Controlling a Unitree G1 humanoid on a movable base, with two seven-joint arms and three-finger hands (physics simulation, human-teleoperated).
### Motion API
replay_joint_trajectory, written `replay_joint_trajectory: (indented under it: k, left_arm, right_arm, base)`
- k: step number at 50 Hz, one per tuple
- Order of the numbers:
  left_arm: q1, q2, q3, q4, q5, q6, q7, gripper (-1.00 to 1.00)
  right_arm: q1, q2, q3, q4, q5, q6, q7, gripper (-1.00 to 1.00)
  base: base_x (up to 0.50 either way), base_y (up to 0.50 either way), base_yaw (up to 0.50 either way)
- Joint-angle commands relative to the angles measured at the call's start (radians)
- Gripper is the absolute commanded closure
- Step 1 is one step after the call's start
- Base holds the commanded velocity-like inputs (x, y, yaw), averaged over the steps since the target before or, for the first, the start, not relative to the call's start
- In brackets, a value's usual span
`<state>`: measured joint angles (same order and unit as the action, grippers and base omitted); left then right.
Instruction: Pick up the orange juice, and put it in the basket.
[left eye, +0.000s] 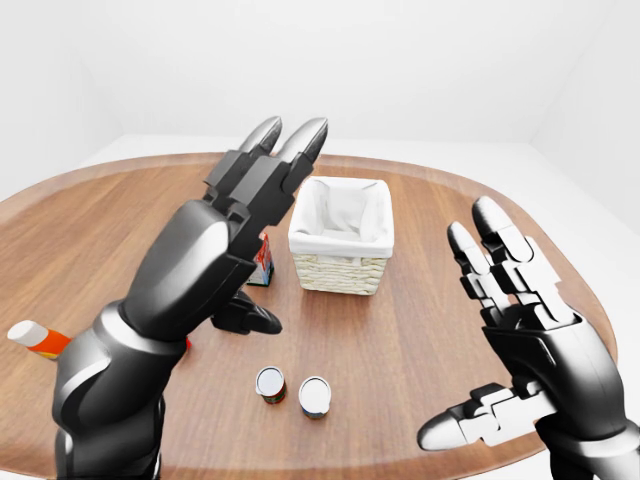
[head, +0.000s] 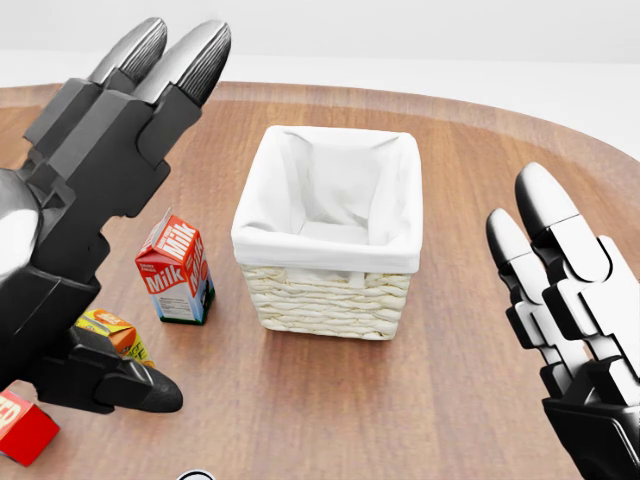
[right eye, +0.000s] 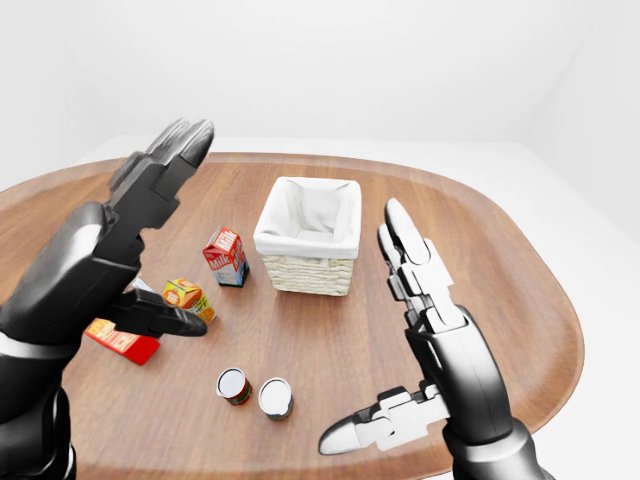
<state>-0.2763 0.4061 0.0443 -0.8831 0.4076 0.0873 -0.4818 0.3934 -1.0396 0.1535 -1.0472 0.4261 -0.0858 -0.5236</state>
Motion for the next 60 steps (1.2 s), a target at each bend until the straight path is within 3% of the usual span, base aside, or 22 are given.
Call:
replay_joint_trajectory:
  k: [1, 3, 4, 7, 15, 27, 46, 60]
  left_arm:
    - [-0.044, -0.114, 0.043, 0.15, 0.452, 0.0, -0.216, -1.0]
    - [-0.048, -0.142, 0.06, 0.157, 0.477, 0.0, -0.216, -1.0]
    - [-0.047, -0.104, 0.042, 0.249, 0.544, 0.0, -0.216, -1.0]
    - [-0.092, -0.148, 0.06, 0.313, 0.537, 0.0, -0.216, -1.0]
    - [-0.126, -0.159, 0.072, 0.397, 0.565, 0.0, -0.216, -1.0]
    - [-0.122, -0.13, 0.101, 0.479, 0.552, 0.0, -0.216, -1.0]
    - [-0.049, -0.118, 0.111, 0.577, 0.584, 0.0, -0.216, -1.0]
    - [-0.046, -0.106, 0.126, 0.638, 0.583, 0.0, -0.216, -1.0]
  right_arm:
    - [-0.001, -0.016, -0.001, 0.0, 0.006, -0.001, 0.0, -1.0]
    - [-0.001, -0.017, -0.001, 0.0, 0.007, -0.001, 0.0, -1.0]
    - [-0.009, -0.015, 0.005, 0.0, 0.006, -0.001, 0.0, -1.0]
    - [-0.019, -0.015, 0.013, 0.0, 0.006, 0.0, 0.0, -1.0]
    - [-0.015, -0.015, 0.008, 0.0, 0.007, -0.001, 0.0, -1.0]
    - [-0.032, -0.004, 0.02, 0.0, 0.002, 0.016, 0.0, -1.0]
    - [-0.032, -0.014, 0.019, 0.0, 0.007, 0.012, 0.0, -1.0]
    - [-0.038, -0.018, 0.027, 0.0, 0.006, 0.013, 0.0, -1.0]
  base:
    - [0.0, 0.0, 0.0]
    - [0.0, 0.0, 0.0]
    - [0.0, 0.0, 0.0]
    - [0.0, 0.0, 0.0]
    - [0.0, 0.0, 0.0]
    - [0.0, 0.0, 0.0]
    - [0.0, 0.0, 0.0]
    - [0.0, 0.0, 0.0]
